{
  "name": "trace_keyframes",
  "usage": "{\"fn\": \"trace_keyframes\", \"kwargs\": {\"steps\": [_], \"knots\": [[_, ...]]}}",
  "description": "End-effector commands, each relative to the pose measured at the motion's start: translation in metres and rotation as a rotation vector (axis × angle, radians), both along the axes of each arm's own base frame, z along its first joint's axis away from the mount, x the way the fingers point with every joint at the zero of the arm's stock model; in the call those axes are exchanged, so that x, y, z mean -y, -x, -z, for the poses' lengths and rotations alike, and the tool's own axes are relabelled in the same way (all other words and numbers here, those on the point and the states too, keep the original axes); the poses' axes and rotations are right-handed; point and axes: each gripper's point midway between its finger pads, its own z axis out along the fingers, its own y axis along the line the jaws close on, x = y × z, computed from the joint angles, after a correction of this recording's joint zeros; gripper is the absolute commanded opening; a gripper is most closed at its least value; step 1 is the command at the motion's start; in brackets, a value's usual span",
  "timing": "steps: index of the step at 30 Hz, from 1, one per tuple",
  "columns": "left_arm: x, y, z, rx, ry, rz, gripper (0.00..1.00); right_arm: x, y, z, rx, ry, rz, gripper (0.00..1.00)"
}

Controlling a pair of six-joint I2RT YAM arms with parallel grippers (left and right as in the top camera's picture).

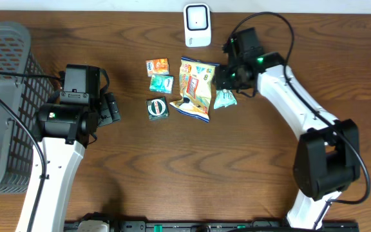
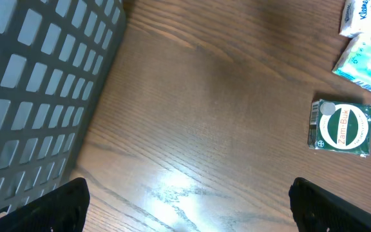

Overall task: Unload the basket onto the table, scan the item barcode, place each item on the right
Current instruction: 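Grasp the mint-green packet with the right gripper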

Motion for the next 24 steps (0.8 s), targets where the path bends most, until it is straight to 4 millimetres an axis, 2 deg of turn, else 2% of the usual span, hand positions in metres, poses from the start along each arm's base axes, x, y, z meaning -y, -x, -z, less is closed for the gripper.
{"fn": "trace_keyframes", "kwargs": {"steps": [1,3,9,17,21,24], "knots": [[0.0,-0.002,-0.004,0.011,0.001,-0.004,0.98,0.002,-0.005,0.016,0.007,0.104,0.058,0.44],[0.0,-0.002,-0.004,0.011,0.001,-0.004,0.98,0.004,-0.006,0.02,0.011,0.143,0.092,0.4],[0.0,-0.002,-0.004,0.011,0.001,-0.004,0.98,-0.001,-0.002,0.031,0.011,0.195,0.086,0.4],[0.0,-0.002,-0.004,0.011,0.001,-0.004,0.98,0.006,0.001,0.063,-0.037,0.266,0.088,0.4],[0.0,-0.002,-0.004,0.011,0.001,-0.004,0.98,0.025,0.0,0.064,-0.026,0.362,0.13,0.4],[0.0,-0.002,-0.004,0.011,0.001,-0.004,0.98,0.037,0.001,0.062,-0.018,0.425,0.159,0.47]]}}
